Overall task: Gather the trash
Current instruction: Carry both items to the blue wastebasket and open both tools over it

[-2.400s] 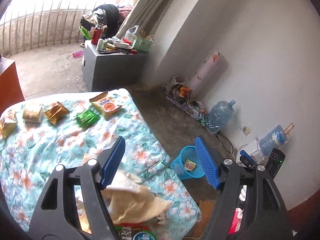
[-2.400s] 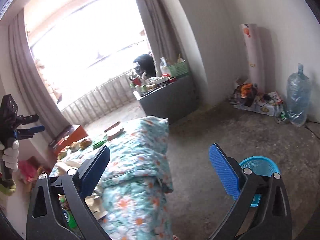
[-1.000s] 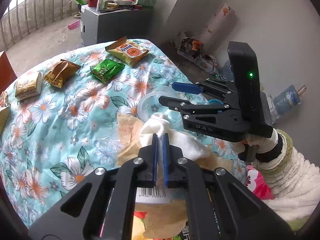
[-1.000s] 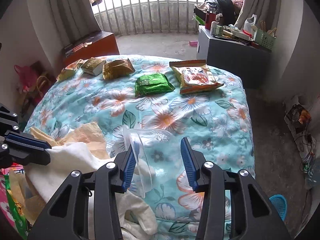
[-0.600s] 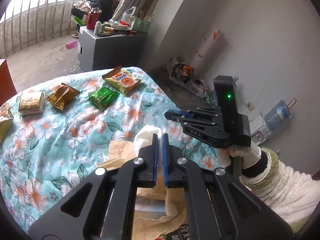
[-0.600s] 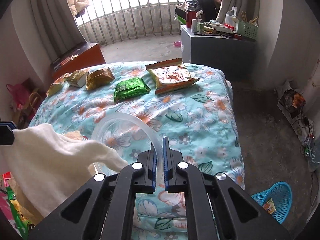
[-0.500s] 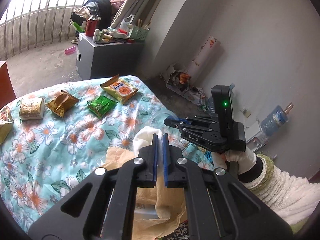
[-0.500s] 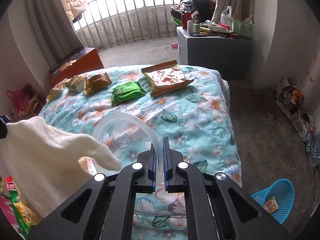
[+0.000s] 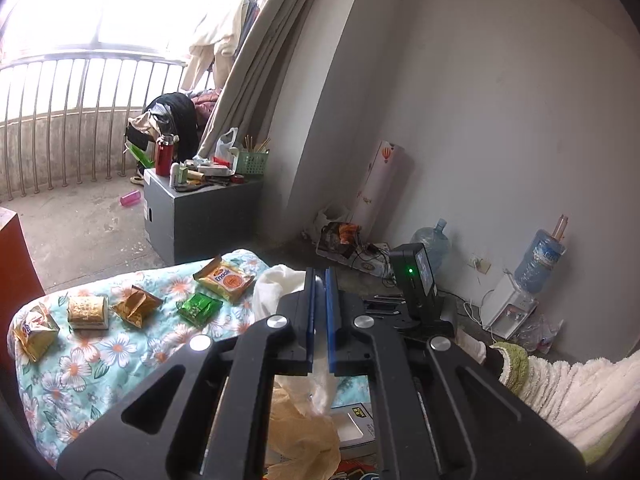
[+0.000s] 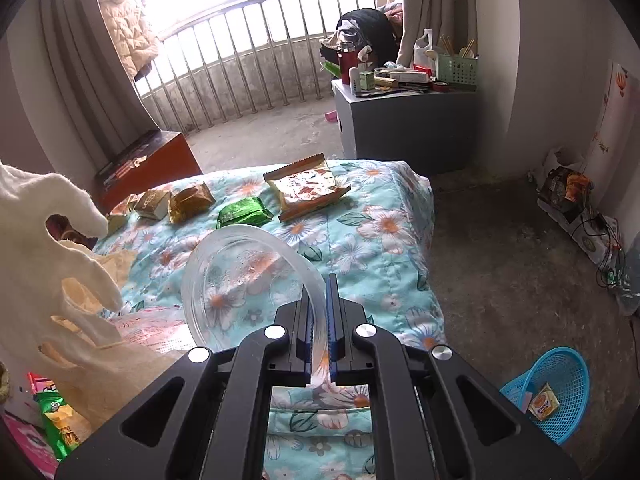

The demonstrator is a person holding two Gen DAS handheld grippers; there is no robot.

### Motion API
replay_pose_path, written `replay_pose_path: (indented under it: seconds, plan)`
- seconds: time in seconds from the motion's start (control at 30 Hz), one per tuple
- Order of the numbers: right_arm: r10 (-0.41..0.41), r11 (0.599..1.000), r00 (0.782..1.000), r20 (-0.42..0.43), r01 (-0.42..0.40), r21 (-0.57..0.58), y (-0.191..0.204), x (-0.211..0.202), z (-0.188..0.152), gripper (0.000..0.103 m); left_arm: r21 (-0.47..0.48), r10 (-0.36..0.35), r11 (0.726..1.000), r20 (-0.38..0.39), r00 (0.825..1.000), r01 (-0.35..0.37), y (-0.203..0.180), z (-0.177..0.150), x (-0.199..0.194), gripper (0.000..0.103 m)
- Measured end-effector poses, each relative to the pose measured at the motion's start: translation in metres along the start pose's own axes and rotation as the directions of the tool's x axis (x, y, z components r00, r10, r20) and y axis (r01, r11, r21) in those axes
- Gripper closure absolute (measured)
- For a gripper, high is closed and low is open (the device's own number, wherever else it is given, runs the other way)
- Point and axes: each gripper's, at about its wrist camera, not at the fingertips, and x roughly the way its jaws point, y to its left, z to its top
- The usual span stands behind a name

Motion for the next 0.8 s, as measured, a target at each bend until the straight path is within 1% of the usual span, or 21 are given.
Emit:
replay_pose_path:
  seconds: [0.1,0.17,0.23,0.3,0.37,0.47,0.57,0.7,0.8]
  plan:
    - [-0.001,1.0,1.0,0.015,0.001,0.004,-0.003,-0.011,-0.001,0.097,0.0,-0.012,1.0,0.064,0.998,0.012,-0.007,0.014,-0.014,0.1]
    - [-0.002,1.0,1.0,0.022,0.002,0.004,-0.004,-0.017,-0.002,0.097,0.013,-0.027,1.0,0.119,0.993,0.026,-0.015,0.026,-0.028,0.1]
    - [-0.002,1.0,1.0,0.03,0.001,0.007,-0.005,-0.023,-0.003,0.097,0.023,-0.041,0.999,0.156,0.987,0.038,-0.023,0.036,-0.04,0.1]
    - [-0.003,1.0,0.999,0.043,0.003,0.013,-0.007,-0.03,-0.004,0.097,0.026,-0.026,0.999,0.164,0.986,0.022,-0.03,0.044,-0.046,0.1]
    - [-0.004,1.0,0.998,0.058,0.003,0.02,-0.009,-0.039,-0.006,0.097,0.021,-0.034,0.999,0.172,0.984,0.031,-0.034,0.046,-0.049,0.1]
    - [-0.01,0.999,0.997,0.082,0.007,0.037,-0.016,-0.053,-0.009,0.097,0.015,-0.03,0.999,0.165,0.986,0.028,-0.04,0.044,-0.048,0.1]
    - [-0.025,0.999,0.994,0.102,0.021,0.045,-0.021,-0.071,-0.017,0.097,0.002,-0.03,1.0,0.133,0.991,0.03,-0.043,0.037,-0.042,0.1]
    - [-0.077,0.997,0.989,0.124,0.074,0.032,-0.025,-0.097,-0.031,0.097,-0.004,-0.039,0.999,0.084,0.996,0.04,-0.048,0.026,-0.03,0.1]
    - [-0.124,0.992,0.984,0.13,0.121,0.034,-0.031,-0.114,-0.044,0.097,-0.003,-0.06,0.998,0.037,0.997,0.061,-0.057,0.018,-0.014,0.1]
